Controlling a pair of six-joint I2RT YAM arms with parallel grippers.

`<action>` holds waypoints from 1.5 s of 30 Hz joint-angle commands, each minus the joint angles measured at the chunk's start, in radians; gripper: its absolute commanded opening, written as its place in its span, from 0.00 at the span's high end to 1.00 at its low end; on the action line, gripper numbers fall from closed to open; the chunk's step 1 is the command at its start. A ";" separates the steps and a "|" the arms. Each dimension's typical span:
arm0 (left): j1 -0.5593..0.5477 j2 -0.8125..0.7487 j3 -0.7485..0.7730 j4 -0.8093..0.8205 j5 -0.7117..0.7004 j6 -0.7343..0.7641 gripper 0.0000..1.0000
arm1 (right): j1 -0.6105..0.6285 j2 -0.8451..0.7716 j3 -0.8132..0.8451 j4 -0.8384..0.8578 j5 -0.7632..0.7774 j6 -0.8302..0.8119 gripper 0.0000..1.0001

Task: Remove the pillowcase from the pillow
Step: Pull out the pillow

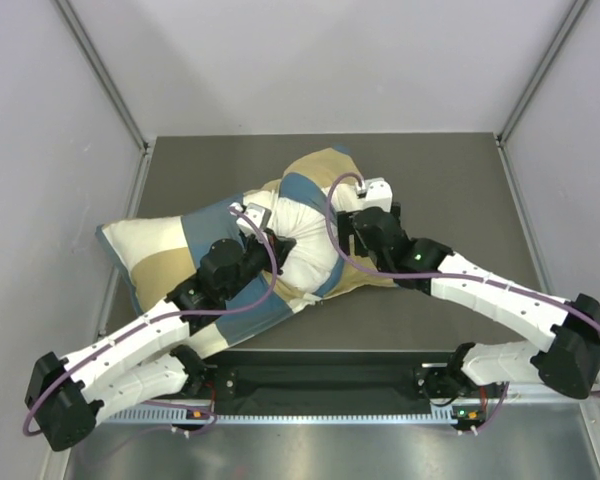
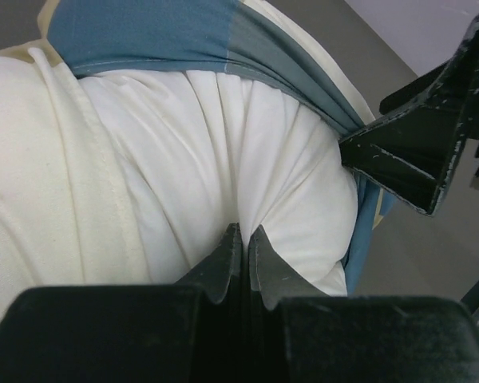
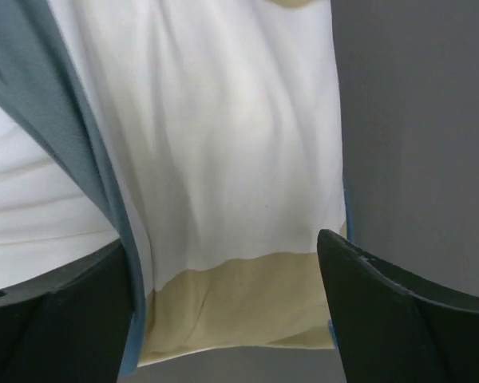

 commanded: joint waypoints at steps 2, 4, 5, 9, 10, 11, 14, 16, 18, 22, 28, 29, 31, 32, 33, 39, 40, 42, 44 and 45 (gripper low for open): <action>0.009 0.018 -0.066 -0.054 -0.021 -0.024 1.00 | 0.065 -0.051 0.164 0.080 0.169 -0.162 0.10; 0.009 0.017 -0.076 -0.051 -0.006 -0.034 1.00 | 0.076 -0.031 0.203 0.112 0.136 -0.225 0.07; 0.009 0.015 -0.085 -0.048 0.002 -0.036 1.00 | 0.077 -0.020 0.215 0.140 0.126 -0.239 0.06; 0.009 -0.009 -0.096 -0.054 0.025 -0.041 1.00 | 0.080 0.070 0.287 0.197 0.060 -0.330 0.04; 0.009 -0.014 -0.098 -0.060 0.027 -0.039 1.00 | 0.080 0.086 0.301 0.208 0.033 -0.343 0.04; 0.009 -0.015 -0.099 -0.062 0.027 -0.039 1.00 | 0.080 0.102 0.315 0.220 0.019 -0.348 0.04; 0.009 -0.026 -0.101 -0.071 0.028 -0.036 1.00 | 0.082 0.176 0.375 0.223 -0.042 -0.371 0.04; 0.009 -0.031 -0.102 -0.074 0.033 -0.037 1.00 | 0.085 0.222 0.404 0.220 -0.093 -0.376 0.04; 0.009 -0.034 -0.101 -0.074 0.034 -0.038 1.00 | 0.093 0.264 0.421 0.220 -0.115 -0.385 0.03; 0.009 -0.044 -0.092 -0.087 0.027 -0.031 1.00 | 0.096 0.310 0.433 0.188 -0.105 -0.391 0.03; 0.009 -0.069 -0.072 -0.122 0.022 -0.022 1.00 | 0.096 0.359 0.450 0.125 -0.027 -0.434 0.03; 0.009 -0.074 -0.069 -0.123 0.022 -0.022 1.00 | 0.096 0.380 0.459 0.101 -0.001 -0.442 0.03; 0.009 -0.090 -0.064 -0.151 0.018 -0.022 1.00 | 0.094 0.399 0.476 0.099 0.090 -0.455 0.03; 0.009 -0.098 -0.063 -0.157 0.018 -0.022 1.00 | 0.094 0.415 0.476 0.111 0.123 -0.460 0.03; 0.009 -0.115 -0.063 -0.171 0.018 -0.024 1.00 | 0.093 0.426 0.482 0.116 0.182 -0.475 0.03; 0.009 -0.184 -0.076 -0.211 0.002 -0.036 1.00 | 0.068 0.526 0.520 0.154 0.335 -0.520 0.09; 0.009 -0.189 -0.078 -0.228 -0.002 -0.039 1.00 | 0.064 0.535 0.519 0.166 0.389 -0.531 0.11; 0.009 -0.199 -0.079 -0.244 -0.015 -0.053 1.00 | 0.054 0.547 0.516 0.209 0.457 -0.555 0.26; 0.009 -0.204 -0.084 -0.255 -0.010 -0.064 1.00 | 0.041 0.551 0.519 0.221 0.484 -0.561 0.35; 0.009 -0.210 -0.089 -0.255 -0.010 -0.073 1.00 | 0.024 0.554 0.526 0.223 0.494 -0.563 0.37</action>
